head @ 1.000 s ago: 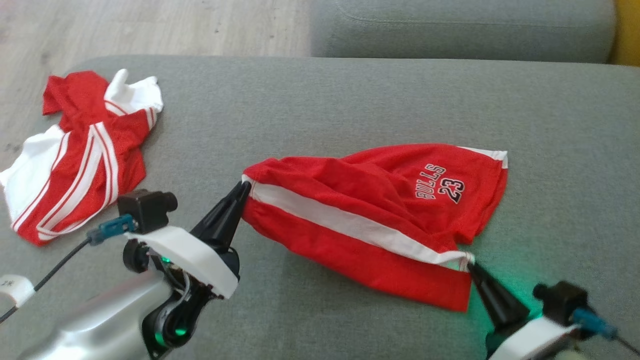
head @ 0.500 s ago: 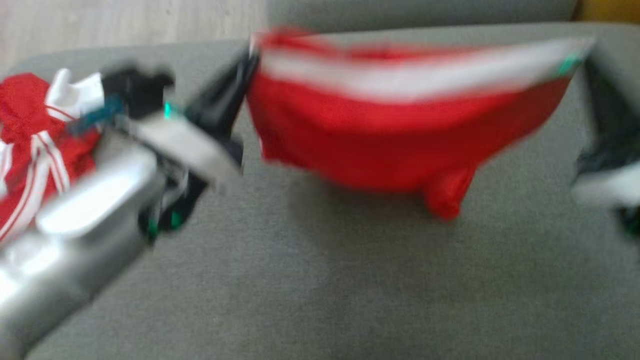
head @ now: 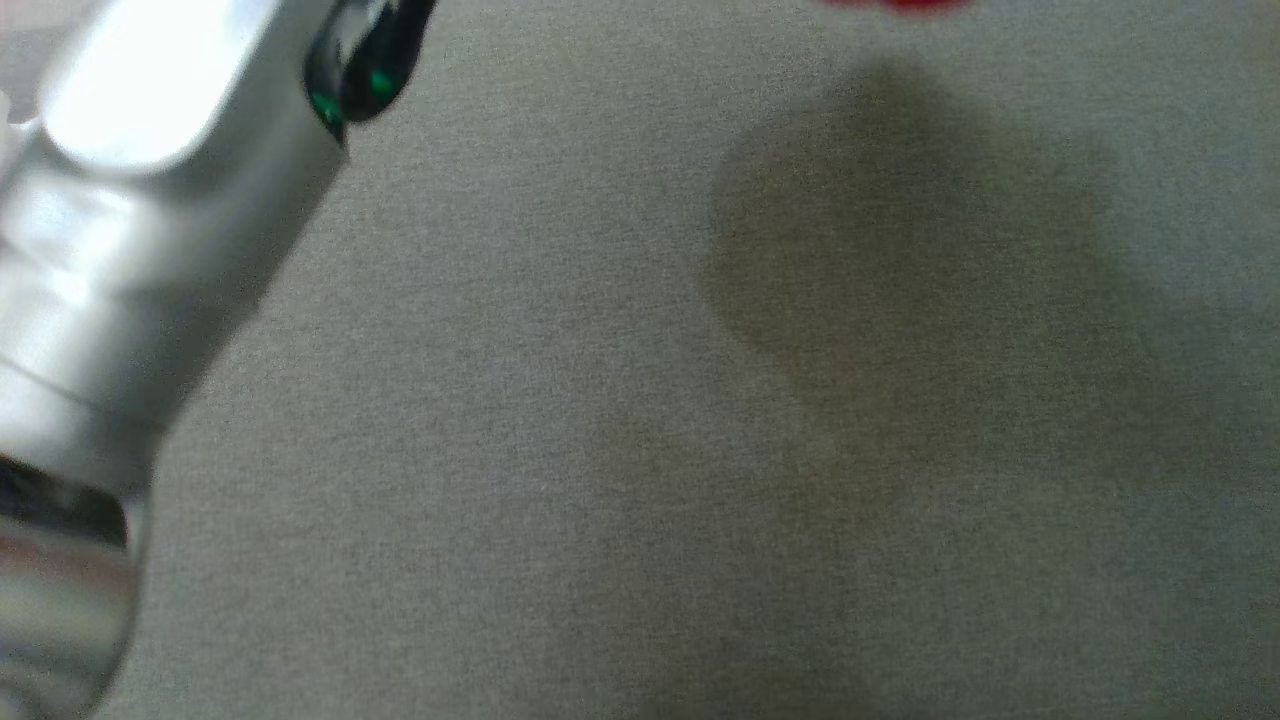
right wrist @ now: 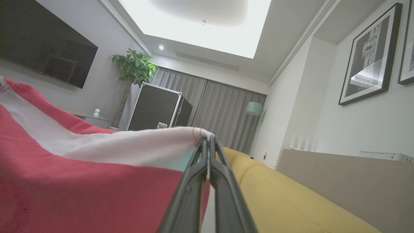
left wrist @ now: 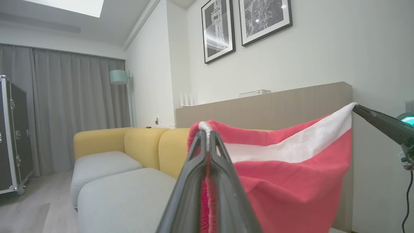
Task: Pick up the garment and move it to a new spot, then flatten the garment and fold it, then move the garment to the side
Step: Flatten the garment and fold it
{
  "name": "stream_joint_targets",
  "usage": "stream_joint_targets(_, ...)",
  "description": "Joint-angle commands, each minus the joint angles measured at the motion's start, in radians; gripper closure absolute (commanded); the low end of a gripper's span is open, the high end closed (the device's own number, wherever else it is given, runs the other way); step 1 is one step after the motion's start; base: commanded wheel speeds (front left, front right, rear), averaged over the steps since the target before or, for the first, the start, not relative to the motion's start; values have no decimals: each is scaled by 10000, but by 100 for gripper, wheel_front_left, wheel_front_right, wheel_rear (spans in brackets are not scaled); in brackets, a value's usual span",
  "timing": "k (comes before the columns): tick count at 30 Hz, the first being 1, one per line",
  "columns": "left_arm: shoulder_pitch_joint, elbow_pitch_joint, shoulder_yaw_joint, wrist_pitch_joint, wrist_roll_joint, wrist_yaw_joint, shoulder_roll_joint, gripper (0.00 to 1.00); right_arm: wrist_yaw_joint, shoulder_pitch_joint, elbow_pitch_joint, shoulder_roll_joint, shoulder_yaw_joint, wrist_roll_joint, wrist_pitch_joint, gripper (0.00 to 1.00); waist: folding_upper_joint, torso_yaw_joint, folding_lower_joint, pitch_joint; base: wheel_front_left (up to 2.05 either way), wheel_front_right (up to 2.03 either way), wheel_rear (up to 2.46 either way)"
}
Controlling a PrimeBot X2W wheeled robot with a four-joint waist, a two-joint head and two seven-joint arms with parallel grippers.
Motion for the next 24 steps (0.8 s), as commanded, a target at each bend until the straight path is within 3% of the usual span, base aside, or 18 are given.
stream_joint_targets(1,157,-212,486,-34,201,-50,272,100,-7,334,-283,-229,-12,-23,-23,100,0,10,-2,19,0,0,0)
stream_joint_targets(6,3032,-1103,1450,-37,1248,-267,317,100,-7,2419,-496,-74,-391,179,-23,100,0,115,-2,-105,0,0,0)
stream_joint_targets(12,7329,-2213,2275,-38,1538,-373,219,100,-7,6050,-710,246,-1068,562,-23,100,0,326,-2,-562,0,0,0)
stream_joint_targets(16,9570,-3185,1604,-38,1563,-385,558,100,-7,8500,-1415,252,-1318,927,83,100,0,354,-2,-913,0,0,0)
stream_joint_targets(24,11300,-4017,998,-39,1548,-387,1087,100,-7,10904,-3160,487,-2207,963,937,100,0,432,-2,-1274,0,0,0)
